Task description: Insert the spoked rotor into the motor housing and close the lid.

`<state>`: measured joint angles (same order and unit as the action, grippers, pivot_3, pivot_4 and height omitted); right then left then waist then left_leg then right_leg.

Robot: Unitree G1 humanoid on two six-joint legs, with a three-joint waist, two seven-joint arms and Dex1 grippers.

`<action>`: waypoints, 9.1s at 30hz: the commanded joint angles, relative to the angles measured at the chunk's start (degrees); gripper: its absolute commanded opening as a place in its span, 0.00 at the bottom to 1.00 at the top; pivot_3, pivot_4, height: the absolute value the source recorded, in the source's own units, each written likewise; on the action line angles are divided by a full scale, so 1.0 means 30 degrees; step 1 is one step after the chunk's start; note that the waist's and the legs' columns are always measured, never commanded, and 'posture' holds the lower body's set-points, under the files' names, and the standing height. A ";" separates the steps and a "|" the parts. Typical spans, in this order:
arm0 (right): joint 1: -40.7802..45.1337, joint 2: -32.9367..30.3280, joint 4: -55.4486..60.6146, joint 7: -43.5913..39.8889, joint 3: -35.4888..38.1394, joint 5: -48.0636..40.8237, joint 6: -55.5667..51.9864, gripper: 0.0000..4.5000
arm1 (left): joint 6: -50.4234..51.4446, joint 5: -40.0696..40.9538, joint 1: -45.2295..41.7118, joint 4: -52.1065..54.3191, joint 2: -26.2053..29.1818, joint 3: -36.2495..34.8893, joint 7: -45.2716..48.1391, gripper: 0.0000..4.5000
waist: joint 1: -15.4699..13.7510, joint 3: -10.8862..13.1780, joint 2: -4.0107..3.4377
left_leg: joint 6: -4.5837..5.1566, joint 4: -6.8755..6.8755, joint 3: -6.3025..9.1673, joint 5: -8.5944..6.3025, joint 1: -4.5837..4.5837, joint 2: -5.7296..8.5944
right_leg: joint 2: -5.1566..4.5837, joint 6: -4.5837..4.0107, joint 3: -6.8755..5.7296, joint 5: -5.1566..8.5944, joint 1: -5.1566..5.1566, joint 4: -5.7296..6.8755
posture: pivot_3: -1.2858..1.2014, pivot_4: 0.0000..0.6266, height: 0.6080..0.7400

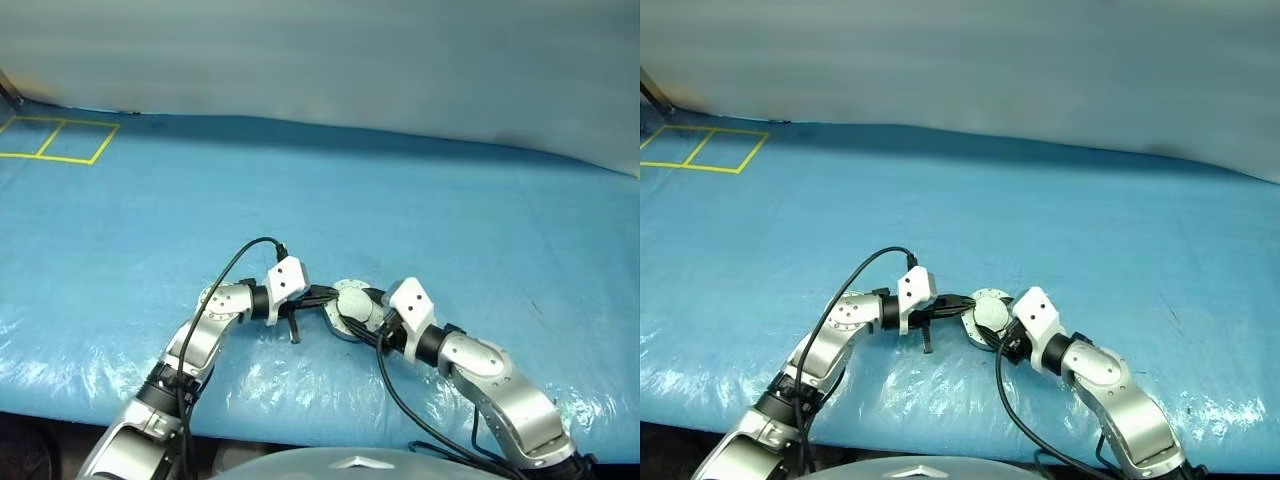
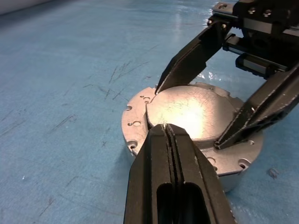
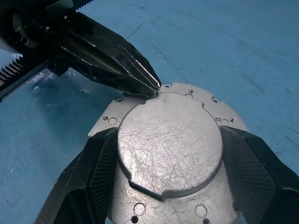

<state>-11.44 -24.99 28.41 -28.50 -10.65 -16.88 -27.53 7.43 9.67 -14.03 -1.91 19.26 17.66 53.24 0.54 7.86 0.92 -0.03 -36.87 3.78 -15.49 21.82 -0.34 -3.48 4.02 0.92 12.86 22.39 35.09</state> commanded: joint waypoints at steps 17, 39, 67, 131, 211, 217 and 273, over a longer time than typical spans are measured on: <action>0.0274 -0.1177 -0.0392 -0.0644 -0.0692 0.0496 -0.0635 0.68 | 0.1652 0.2500 0.0507 0.1683 -0.0067 -0.2070 -0.0599 0.00 | 0.0045 0.0222 -0.0194 | -0.0010 -0.0111 -0.0008 0.0007 0.0020 0.0024 | -0.0003 -0.0029 0.0017 0.0002 0.0054 0.0207 | 0.52 0.24 1.00; 0.1392 0.0150 -0.2286 0.0309 -0.2251 0.2172 -0.1829 0.68 | 0.1431 0.2223 0.0740 0.1555 0.0095 -0.1926 -0.1007 0.00 | 0.0335 0.0171 -0.0109 | -0.0067 -0.0157 -0.0013 0.0060 -0.0083 -0.0029 | 0.0060 -0.0113 0.0037 0.0049 0.0023 0.0328 | 0.52 0.24 1.00; 0.2187 0.1743 -0.2083 0.0237 -0.1348 0.0744 -0.1962 0.68 | 0.1214 0.1854 0.0748 0.1219 0.0050 -0.1841 -0.1075 0.00 | 0.0411 0.0149 -0.0076 | -0.0073 -0.0062 0.0030 0.0088 -0.0067 -0.0078 | 0.0143 -0.0198 0.0042 -0.0071 0.0118 0.0327 | 0.52 0.24 1.00; 0.0398 -0.1751 -0.1933 -0.0866 -0.2893 0.2000 -0.3106 0.68 | 0.1106 0.1313 0.1208 0.1535 0.0723 -0.0929 -0.0362 0.00 | 0.0084 -0.0187 -0.0066 | -0.0125 -0.0027 0.0284 -0.0252 -0.0146 0.0085 | -0.0008 -0.0067 -0.0037 0.0271 -0.0058 0.0264 | 0.52 0.24 1.00; -0.1843 0.7376 -0.3776 0.3968 0.6891 -1.6394 -0.7233 0.41 | -0.1401 -0.2642 0.0553 -0.1239 0.1496 0.1889 0.0198 0.00 | 0.0051 0.0003 -0.0409 | -0.0095 -0.0068 0.0356 -0.0270 -0.0264 0.0151 | -0.0047 -0.0020 -0.0056 0.0363 -0.0237 0.0299 | 0.52 0.24 1.00; -0.1626 0.7772 -0.4143 0.4217 0.6387 -1.6000 -0.7073 0.27 | -0.1371 -0.2692 0.0563 -0.1243 0.1541 0.1836 0.0076 0.00 | 0.0098 -0.0011 -0.0421 | -0.0094 -0.0067 0.0351 -0.0269 -0.0306 0.0135 | -0.0030 0.0069 -0.0049 0.0418 -0.0254 0.0315 | 0.52 0.24 1.00; 0.4268 0.8661 -0.3303 0.6209 0.5825 -2.2707 -0.6586 0.27 | 1.1701 1.7400 0.5703 0.5588 -0.3457 -0.8353 -0.6110 1.00 | 0.0527 0.0364 -0.0379 | -0.0103 -0.0159 0.0184 -0.0253 -0.0048 0.0007 | 0.0108 -0.0180 0.0024 0.0398 0.0145 0.0637 | 0.52 0.24 1.00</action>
<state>-0.30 0.61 14.43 -8.33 7.54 -82.04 -46.99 42.85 60.82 3.71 14.71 9.35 -7.69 34.89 2.12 8.96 -0.22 -0.34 -37.36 4.32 -16.25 21.68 -0.32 -3.15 3.48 0.99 14.06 22.82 37.01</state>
